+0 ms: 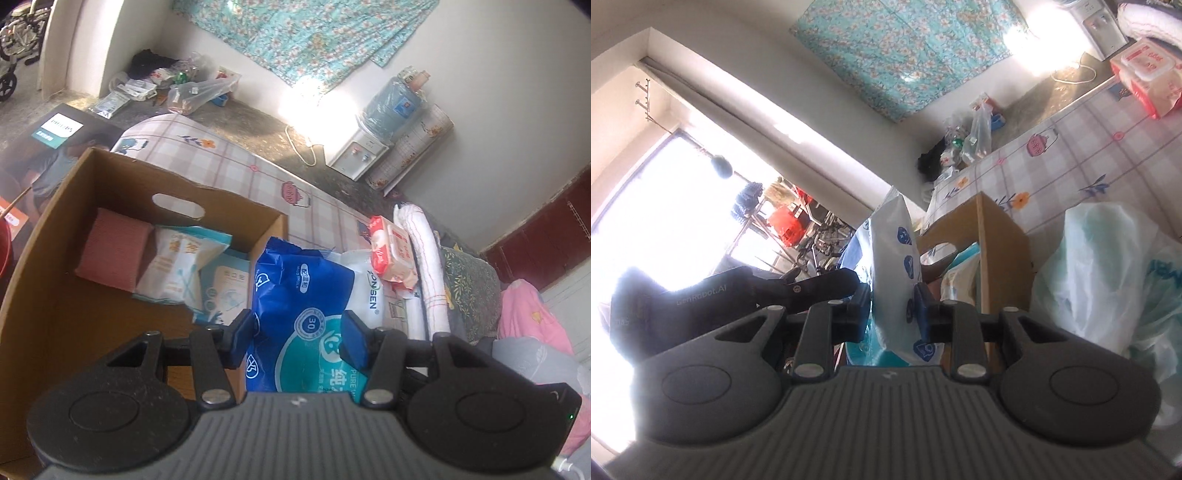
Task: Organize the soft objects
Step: 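Lower the wet-wipe pack into the box and open the left gripper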
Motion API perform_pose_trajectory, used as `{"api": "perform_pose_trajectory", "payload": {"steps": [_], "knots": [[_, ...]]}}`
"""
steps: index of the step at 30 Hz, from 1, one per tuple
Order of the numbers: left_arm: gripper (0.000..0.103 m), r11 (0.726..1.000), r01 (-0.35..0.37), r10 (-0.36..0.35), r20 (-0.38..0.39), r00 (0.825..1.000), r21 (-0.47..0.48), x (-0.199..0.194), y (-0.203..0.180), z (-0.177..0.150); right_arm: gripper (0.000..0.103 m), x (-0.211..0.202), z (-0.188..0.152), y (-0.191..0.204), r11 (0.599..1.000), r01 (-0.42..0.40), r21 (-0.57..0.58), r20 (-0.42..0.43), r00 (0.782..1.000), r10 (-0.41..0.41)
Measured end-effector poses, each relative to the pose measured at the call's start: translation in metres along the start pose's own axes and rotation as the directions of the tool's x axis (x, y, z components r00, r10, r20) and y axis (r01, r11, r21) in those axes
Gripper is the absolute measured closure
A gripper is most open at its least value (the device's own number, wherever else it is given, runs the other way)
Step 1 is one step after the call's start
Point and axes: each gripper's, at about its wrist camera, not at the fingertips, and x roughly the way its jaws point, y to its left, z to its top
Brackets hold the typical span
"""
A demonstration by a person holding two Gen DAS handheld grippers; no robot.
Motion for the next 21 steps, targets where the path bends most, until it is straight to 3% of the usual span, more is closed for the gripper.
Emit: {"api": "perform_pose_trajectory", "payload": {"steps": [4, 8, 10, 14, 21], "knots": [[0.051, 0.997, -0.039, 0.036, -0.044, 0.998, -0.06, 0.002, 0.045, 0.004, 0.077, 0.046, -0.027, 0.018, 1.0, 0.008, 0.006, -0.093, 0.996, -0.007], [0.049, 0.997, -0.025, 0.013, -0.147, 0.989, -0.076, 0.027, 0.073, 0.0, 0.074, 0.066, -0.04, 0.03, 0.991, 0.11, -0.082, -0.136, 0.983, -0.121], [0.049, 0.996, -0.048, 0.031, -0.216, 0.976, -0.073, 0.049, 0.082, -0.007, 0.069, 0.066, -0.043, 0.029, 0.978, 0.169, -0.126, -0.113, 0.977, -0.183], [0.049, 0.991, -0.094, 0.058, -0.323, 0.945, -0.098, 0.085, 0.102, -0.023, 0.068, 0.049, -0.039, 0.02, 0.979, 0.163, -0.122, -0.068, 0.983, -0.172], [0.046, 0.986, -0.149, 0.115, -0.361, 0.925, -0.068, 0.108, 0.108, -0.035, 0.067, 0.014, -0.031, 0.0, 0.979, 0.169, -0.119, -0.015, 0.985, -0.172]]}}
